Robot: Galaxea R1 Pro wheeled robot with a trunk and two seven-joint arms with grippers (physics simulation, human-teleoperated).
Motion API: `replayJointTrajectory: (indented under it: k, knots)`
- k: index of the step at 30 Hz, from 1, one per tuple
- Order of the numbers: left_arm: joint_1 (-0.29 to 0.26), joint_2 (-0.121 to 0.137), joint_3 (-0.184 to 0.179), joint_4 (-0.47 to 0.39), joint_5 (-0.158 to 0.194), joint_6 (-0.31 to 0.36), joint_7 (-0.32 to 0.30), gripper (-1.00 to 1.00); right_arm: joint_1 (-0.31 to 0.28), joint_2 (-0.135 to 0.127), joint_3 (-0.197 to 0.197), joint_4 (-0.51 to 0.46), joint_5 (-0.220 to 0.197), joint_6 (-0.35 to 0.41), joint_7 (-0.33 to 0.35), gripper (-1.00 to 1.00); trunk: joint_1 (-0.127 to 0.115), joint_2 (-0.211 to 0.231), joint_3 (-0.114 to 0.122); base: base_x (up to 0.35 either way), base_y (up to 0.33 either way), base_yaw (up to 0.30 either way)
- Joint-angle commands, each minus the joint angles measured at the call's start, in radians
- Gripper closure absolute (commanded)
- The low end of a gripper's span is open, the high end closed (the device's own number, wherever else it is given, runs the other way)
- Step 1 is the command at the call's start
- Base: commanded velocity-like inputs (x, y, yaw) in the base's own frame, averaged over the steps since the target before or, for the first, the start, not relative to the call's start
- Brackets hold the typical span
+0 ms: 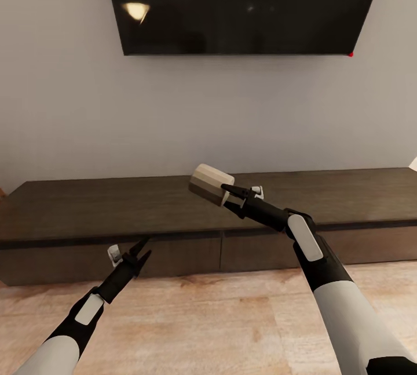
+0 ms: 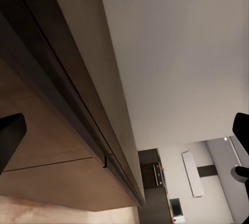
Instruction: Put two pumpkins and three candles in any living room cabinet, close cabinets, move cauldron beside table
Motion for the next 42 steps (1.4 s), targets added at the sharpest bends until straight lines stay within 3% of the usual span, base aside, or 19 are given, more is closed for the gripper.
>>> replayJointTrajectory:
  k: [1, 7, 10, 13, 27, 33, 42]
  knots:
    - [-0.001, 0.0, 0.002, 0.001, 0.003, 0.009, -0.002, -1.0, -0.001, -0.001, 0.001, 0.0, 0.0, 0.002, 0.004, 1.0, 0.0, 0.0, -0.001, 0.005, 0.0, 0.0]
    - [-0.001, 0.0, 0.002, 0.0, 0.005, 0.009, -0.009, -1.0, -0.001, -0.001, 0.001, 0.0, 0.0, 0.002, 0.004, 1.0, 0.0, 0.0, -0.001, 0.001, 0.0, 0.0]
    - [-0.001, 0.001, 0.003, 0.0, -0.002, 0.008, -0.077, -1.0, -0.001, -0.001, 0.001, 0.0, 0.0, 0.002, 0.004, 1.0, 0.0, 0.0, -0.001, 0.0, 0.0, 0.0]
    - [-0.001, 0.001, 0.003, 0.001, -0.003, 0.007, -0.086, -1.0, -0.001, -0.001, 0.001, 0.0, 0.0, 0.002, 0.004, 1.0, 0.0, 0.0, -0.001, 0.0, 0.0, 0.0]
    - [-0.001, 0.002, 0.003, 0.001, -0.003, 0.009, -0.09, -1.0, -0.001, -0.001, 0.001, 0.0, 0.0, 0.002, 0.004, 1.0, 0.006, -0.004, -0.055, 0.0, 0.0, 0.0]
    - [-0.001, 0.019, 0.001, 0.001, -0.002, 0.011, -0.089, -1.0, -0.001, -0.001, 0.001, 0.0, 0.0, 0.002, 0.004, 1.0, 0.006, -0.004, -0.055, 0.0, 0.0, 0.0]
    - [-0.001, 0.021, 0.001, 0.001, 0.0, 0.011, -0.087, -1.0, -0.001, -0.001, 0.001, 0.0, 0.0, 0.002, 0.004, 1.0, 0.006, -0.004, -0.055, 0.107, -0.041, 0.0]
